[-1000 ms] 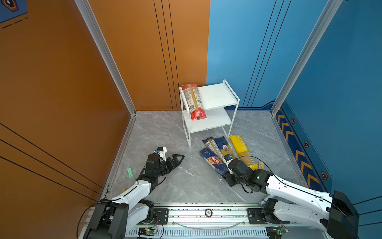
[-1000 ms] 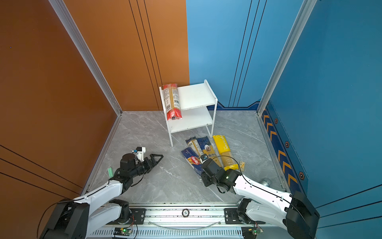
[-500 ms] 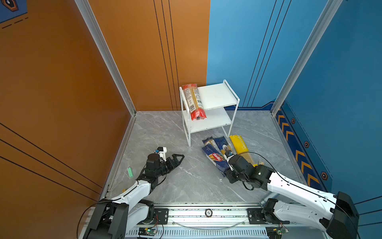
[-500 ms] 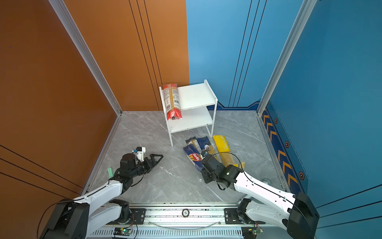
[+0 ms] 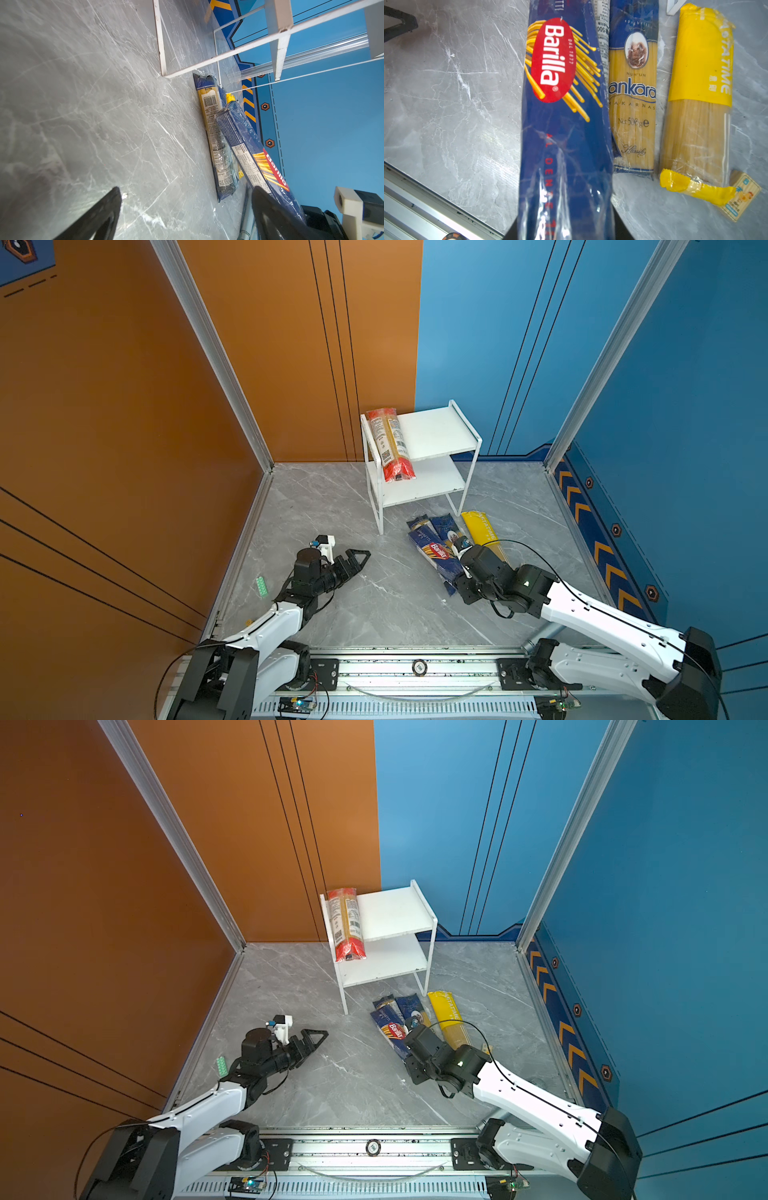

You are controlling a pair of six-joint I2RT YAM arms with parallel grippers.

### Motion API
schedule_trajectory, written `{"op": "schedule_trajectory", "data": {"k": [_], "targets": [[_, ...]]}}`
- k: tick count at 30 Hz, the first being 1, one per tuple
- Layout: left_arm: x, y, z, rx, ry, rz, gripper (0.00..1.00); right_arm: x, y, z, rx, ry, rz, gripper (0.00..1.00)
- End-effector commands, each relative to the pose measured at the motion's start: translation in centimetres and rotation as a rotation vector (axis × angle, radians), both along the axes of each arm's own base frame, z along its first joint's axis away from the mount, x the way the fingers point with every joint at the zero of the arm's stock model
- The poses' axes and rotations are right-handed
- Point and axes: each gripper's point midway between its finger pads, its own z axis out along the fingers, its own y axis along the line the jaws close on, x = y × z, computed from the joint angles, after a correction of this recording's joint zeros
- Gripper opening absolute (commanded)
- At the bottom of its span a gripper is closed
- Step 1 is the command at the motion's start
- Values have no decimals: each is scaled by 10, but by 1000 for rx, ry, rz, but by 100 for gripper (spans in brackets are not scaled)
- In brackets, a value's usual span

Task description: Place and organize the pasta boxes and bags onto the shelf

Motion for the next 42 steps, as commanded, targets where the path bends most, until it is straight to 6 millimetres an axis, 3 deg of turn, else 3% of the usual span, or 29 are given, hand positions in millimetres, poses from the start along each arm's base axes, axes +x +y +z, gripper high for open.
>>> {"op": "schedule_trajectory", "data": {"k": [1, 24, 42], "targets": [[-2, 0, 2, -6, -12, -15, 98, 20, 10, 53, 96, -156, -32, 0], [-1, -1, 4, -10, -16, -18, 98, 13, -25, 113, 16, -217, -134, 0], [-3, -1, 0, -1, -9, -22, 98, 3, -47, 174, 108, -284, -213, 0]]}}
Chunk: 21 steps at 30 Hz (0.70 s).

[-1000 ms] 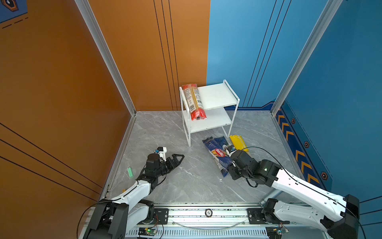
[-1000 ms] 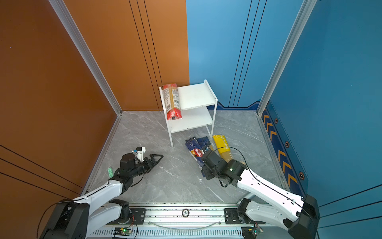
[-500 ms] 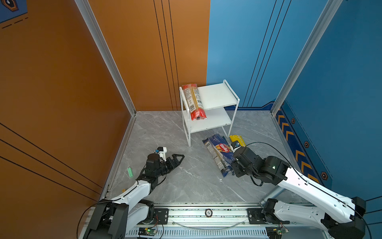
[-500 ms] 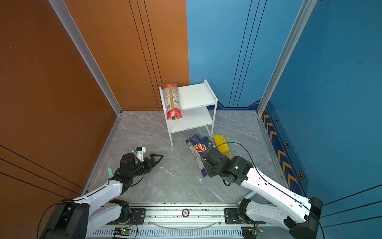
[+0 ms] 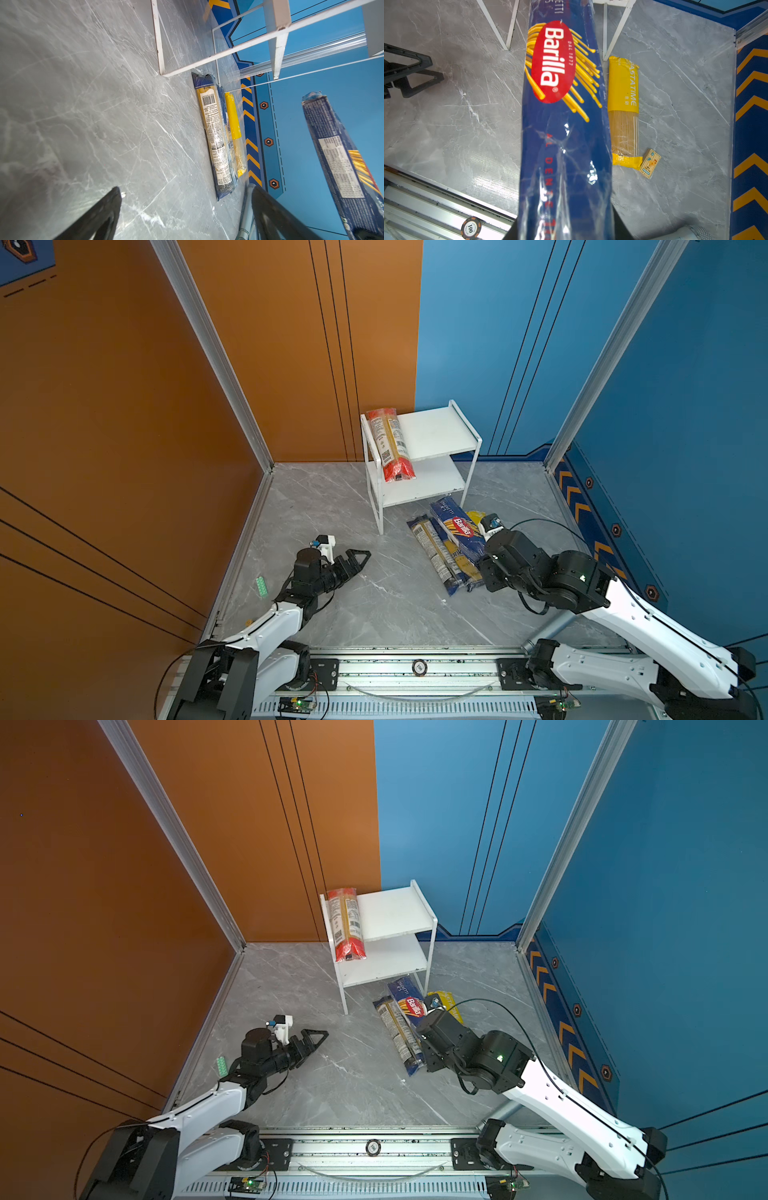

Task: Place and organize the pasta boxes and bags onto the shelf
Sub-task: 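Lift the blue Barilla box upright with the right gripper toward the shelf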

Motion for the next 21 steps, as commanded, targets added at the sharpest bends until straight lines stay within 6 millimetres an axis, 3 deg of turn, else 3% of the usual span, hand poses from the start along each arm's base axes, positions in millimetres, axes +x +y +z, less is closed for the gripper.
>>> {"op": "schedule_trajectory", "data": {"k": [1, 21], "targets": [[-2, 0, -1, 2, -8, -15, 98, 12, -8, 56, 139, -167, -92, 0], [-3, 1, -1, 3, -11, -15, 98, 12, -15, 111, 231, -234, -127, 0]]}}
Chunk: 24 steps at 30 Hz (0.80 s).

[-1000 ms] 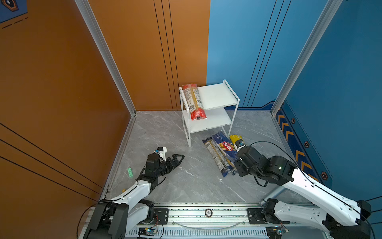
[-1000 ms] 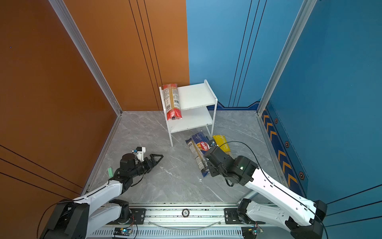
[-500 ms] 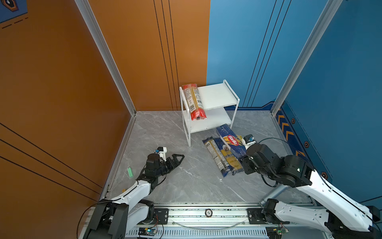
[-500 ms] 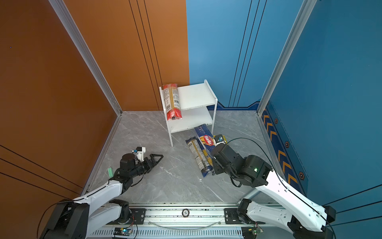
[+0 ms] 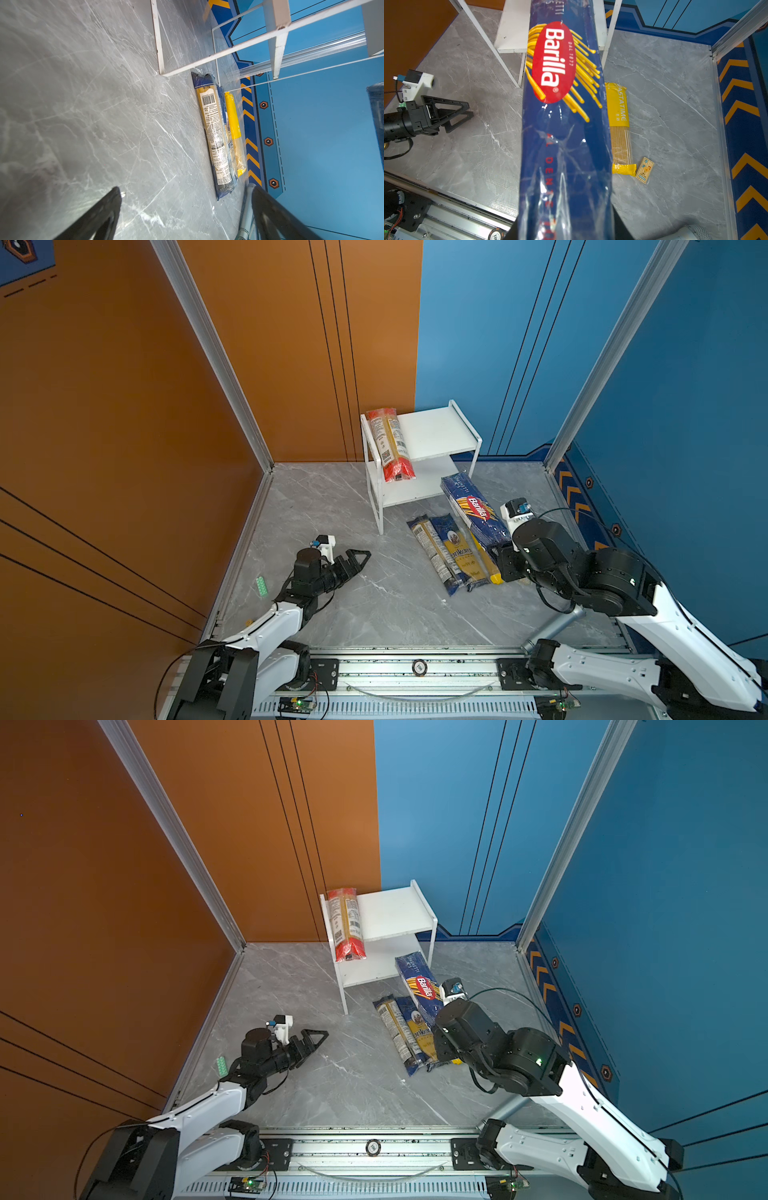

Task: Place and organize the pasta boxes and bags onto the shelf
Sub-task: 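Lift the blue Barilla box upright with the right gripper toward the shelf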

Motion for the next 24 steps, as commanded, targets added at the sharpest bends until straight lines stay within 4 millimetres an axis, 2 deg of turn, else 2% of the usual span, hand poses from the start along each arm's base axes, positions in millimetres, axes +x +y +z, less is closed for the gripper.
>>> {"op": "schedule_trajectory", "data": {"k": [1, 24], "targets": [[-3, 1, -1, 4, -12, -13, 98, 13, -4, 47, 102, -142, -65, 0], [-3, 1, 0, 3, -17, -12, 98, 18, 1, 70, 101, -177, -50, 0]]}}
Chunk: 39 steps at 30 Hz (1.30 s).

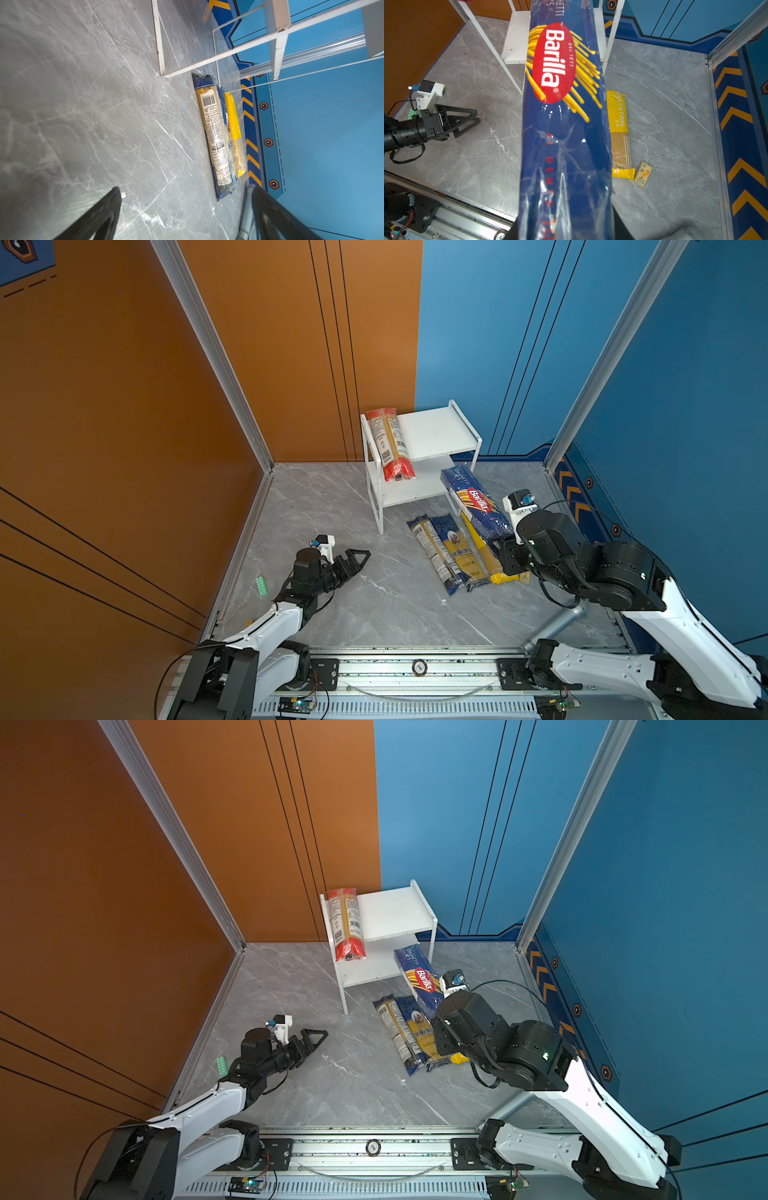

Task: Place and organize the pasta boxes and bags onto the shelf
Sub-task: 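Lift the blue Barilla box upright with the right gripper toward the shelf, then carry the upright Barilla box onto the shelf's lower tier beside the red bag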

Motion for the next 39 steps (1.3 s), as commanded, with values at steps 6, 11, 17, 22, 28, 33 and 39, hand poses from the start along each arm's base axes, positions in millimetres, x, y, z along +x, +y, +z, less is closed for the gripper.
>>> {"op": "schedule_trajectory", "data": {"k": [6, 11, 17, 22, 28, 33, 39], "targets": [[-2, 0, 1, 1, -18, -14, 98, 16, 0, 58, 106, -178, -48, 0], [-3, 0, 2, -1, -20, -17, 98, 17, 2, 65, 116, -187, -41, 0], [-2, 0, 3, -3, -22, -18, 98, 19, 6, 72, 123, -197, -29, 0], [-2, -1, 5, -6, -23, -20, 98, 21, 9, 81, 129, -218, -23, 0], [-3, -1, 5, -9, -26, -19, 98, 23, 14, 93, 157, -242, -12, 0], [-4, 0, 6, -10, -31, -17, 98, 26, 17, 97, 162, -250, -8, 0], [-3, 0, 6, -9, -32, -16, 98, 29, 22, 109, 179, -273, -6, 0]]}}
